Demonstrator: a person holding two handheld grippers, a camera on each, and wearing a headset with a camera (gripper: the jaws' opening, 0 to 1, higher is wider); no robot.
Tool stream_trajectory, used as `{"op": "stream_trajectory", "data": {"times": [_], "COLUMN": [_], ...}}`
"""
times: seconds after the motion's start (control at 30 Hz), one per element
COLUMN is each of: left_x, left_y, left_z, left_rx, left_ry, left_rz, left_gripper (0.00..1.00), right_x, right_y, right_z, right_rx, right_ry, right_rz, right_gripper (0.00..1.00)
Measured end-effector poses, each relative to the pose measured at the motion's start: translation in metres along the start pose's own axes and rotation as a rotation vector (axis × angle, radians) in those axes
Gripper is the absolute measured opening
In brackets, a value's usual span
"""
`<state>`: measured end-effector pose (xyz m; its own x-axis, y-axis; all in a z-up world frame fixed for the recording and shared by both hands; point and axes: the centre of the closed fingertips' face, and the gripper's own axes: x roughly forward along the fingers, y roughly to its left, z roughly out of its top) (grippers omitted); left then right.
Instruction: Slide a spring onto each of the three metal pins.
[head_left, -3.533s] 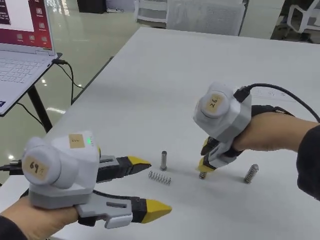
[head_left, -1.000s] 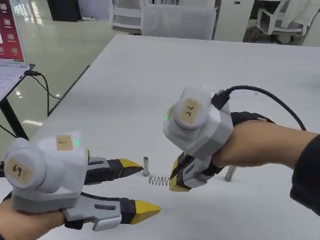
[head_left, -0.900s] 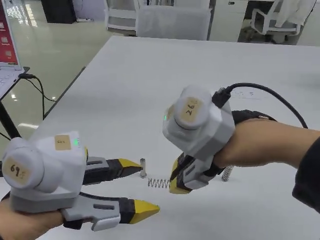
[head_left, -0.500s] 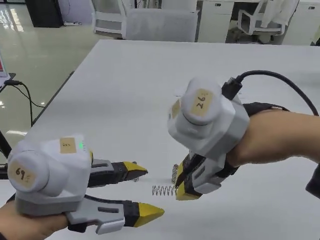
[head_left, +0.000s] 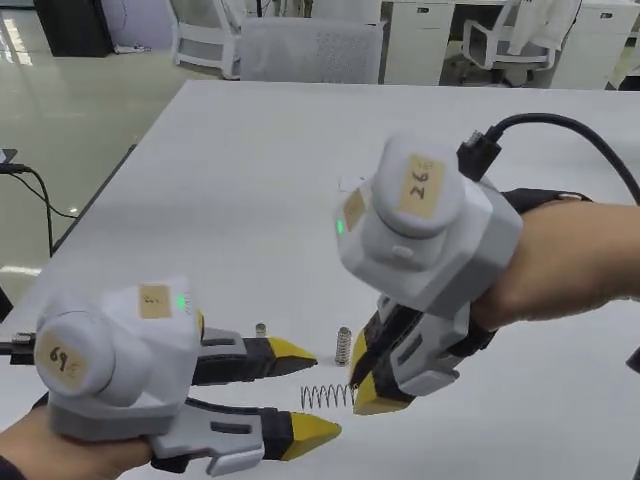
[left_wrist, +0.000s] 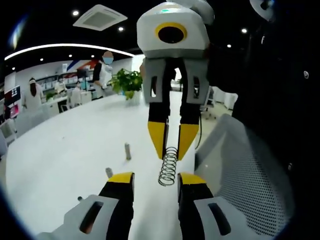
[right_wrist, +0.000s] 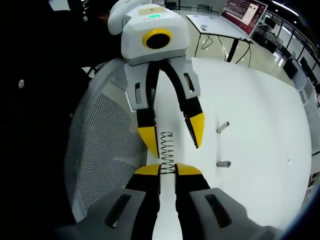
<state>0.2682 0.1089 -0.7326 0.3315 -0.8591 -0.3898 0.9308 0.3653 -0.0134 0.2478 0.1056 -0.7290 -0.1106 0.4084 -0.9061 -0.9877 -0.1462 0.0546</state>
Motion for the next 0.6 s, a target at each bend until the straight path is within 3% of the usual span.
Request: {"op": "stream_trajectory", "data": {"times": [0.6], "left_x": [0.0024], "left_y": [-0.0018], "left_z": [0.0051], "left_rx": [0.014], "left_ry": [-0.020], "left_rz": [-0.001], "left_gripper": [0.25], "right_x": [-0.0005], "right_y": [-0.0013], "right_z": [0.0009], "right_rx": [-0.012], "right_ry": [0.008], "right_rz": [0.002], "right_gripper": [0.07]}}
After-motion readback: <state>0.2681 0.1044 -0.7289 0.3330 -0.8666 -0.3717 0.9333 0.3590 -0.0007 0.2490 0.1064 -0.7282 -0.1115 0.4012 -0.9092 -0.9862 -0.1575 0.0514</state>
